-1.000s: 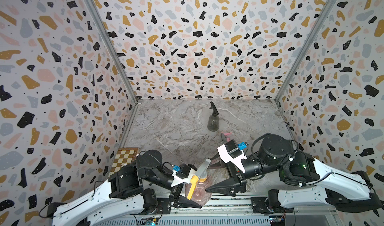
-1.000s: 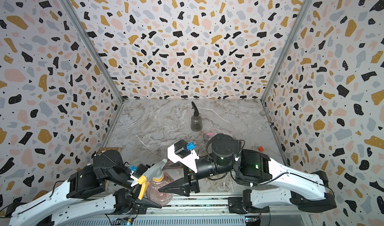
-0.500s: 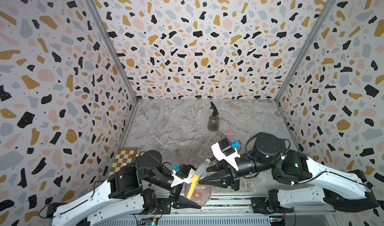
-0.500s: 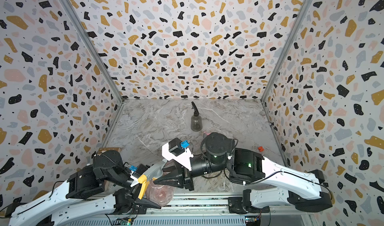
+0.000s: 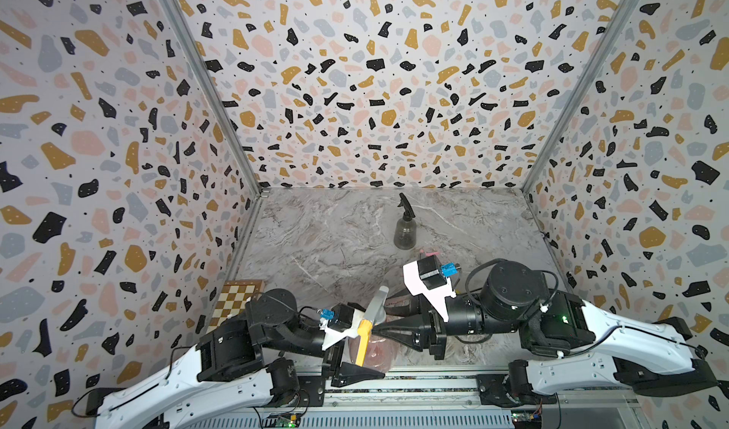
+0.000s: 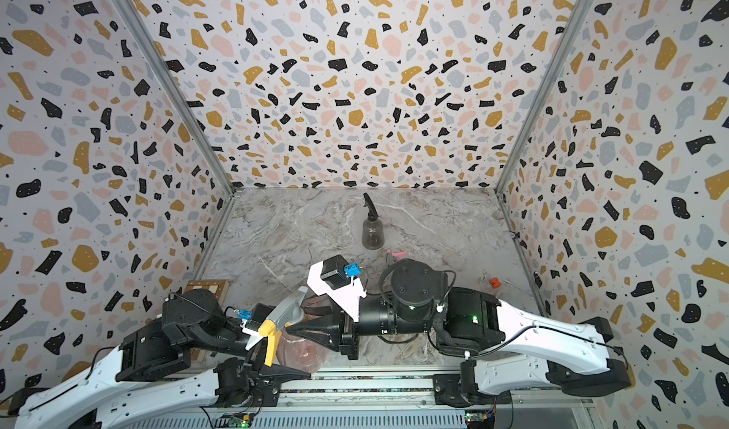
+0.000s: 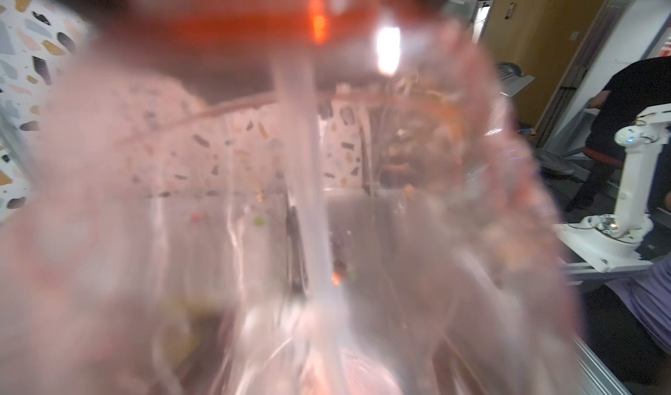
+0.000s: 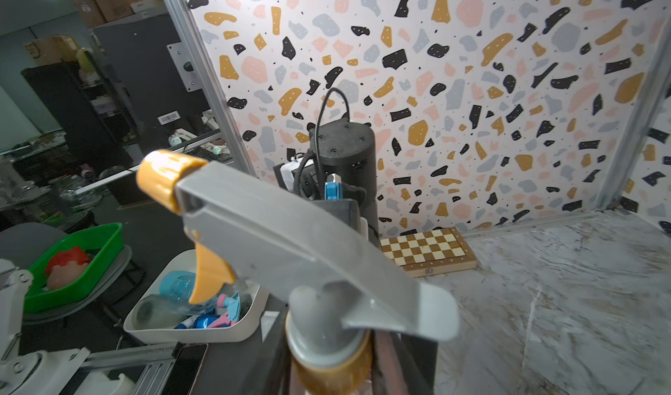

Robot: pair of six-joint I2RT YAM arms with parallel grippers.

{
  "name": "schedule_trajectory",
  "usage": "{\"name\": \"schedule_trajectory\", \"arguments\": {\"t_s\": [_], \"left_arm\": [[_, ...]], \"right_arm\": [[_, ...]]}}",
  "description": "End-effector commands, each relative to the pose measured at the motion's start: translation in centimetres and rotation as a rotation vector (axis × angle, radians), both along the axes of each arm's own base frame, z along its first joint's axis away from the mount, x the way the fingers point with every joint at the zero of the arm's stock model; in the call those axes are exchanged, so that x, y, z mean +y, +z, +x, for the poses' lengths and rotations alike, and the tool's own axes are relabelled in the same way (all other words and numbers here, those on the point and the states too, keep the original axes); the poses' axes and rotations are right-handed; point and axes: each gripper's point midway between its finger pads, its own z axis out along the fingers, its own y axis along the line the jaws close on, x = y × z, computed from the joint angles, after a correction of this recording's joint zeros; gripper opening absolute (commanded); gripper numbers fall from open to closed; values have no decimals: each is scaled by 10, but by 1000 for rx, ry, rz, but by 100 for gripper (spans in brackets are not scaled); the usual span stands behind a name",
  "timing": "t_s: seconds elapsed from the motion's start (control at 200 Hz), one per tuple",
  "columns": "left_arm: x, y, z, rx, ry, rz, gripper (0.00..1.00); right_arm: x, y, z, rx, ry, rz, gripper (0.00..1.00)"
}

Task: Attach spray nozzles to spray bottles
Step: Screw the spray nozzle on the spray bottle.

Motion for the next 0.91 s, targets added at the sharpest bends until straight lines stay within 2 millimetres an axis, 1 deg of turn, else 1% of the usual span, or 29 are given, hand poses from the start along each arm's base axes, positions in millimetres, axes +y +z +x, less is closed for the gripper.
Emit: {"name": "schedule_trajectory", "arguments": {"t_s": [0.0, 0.195, 0.265, 0.3, 0.32, 0.355, 0.41, 0.455, 0.501, 0.541, 0.596, 0.656, 0.706, 0.776, 0.901], "left_arm": [[-4, 14, 48, -70, 257, -53, 0], [-5, 13, 54, -79, 286, -48, 0], [-4, 13, 53, -78, 281, -49, 0], [-3, 13, 50, -79, 272, -51, 0], [-2, 13, 50, -79, 269, -50, 0], [0, 13, 46, -81, 254, -53, 0], [2, 13, 40, -84, 223, -53, 0], [4, 12, 32, -81, 185, -51, 0], [6, 11, 20, -79, 121, -44, 0], [7, 10, 11, -70, 75, -40, 0], [9, 8, -2, -59, 1, -29, 0], [11, 7, -14, -39, -67, -22, 0], [12, 5, -24, -22, -127, -17, 0], [11, 4, -30, 3, -169, -5, 0], [10, 2, -36, 28, -218, 13, 0]], "right_arm": [[19, -35, 7, 118, -117, -101, 0], [36, -48, 15, 138, -226, -145, 0], [34, -49, 19, 128, -256, -164, 0], [30, -45, 21, 109, -263, -165, 15], [26, -42, 21, 96, -261, -160, 27], [19, -37, 21, 74, -255, -156, 42], [6, -29, 16, 33, -220, -140, 59], [-7, -20, 9, -7, -170, -123, 68], [-22, -13, 0, -53, -108, -110, 73], [-34, -6, -9, -85, -52, -88, 76], [-49, 3, -11, -109, -37, -61, 80], [-60, 13, -15, -143, -14, -27, 84], [-64, 22, -15, -170, -8, -10, 85], [-67, 35, -17, -210, 7, 14, 87], [-58, 47, -23, -271, 51, 9, 88]]}}
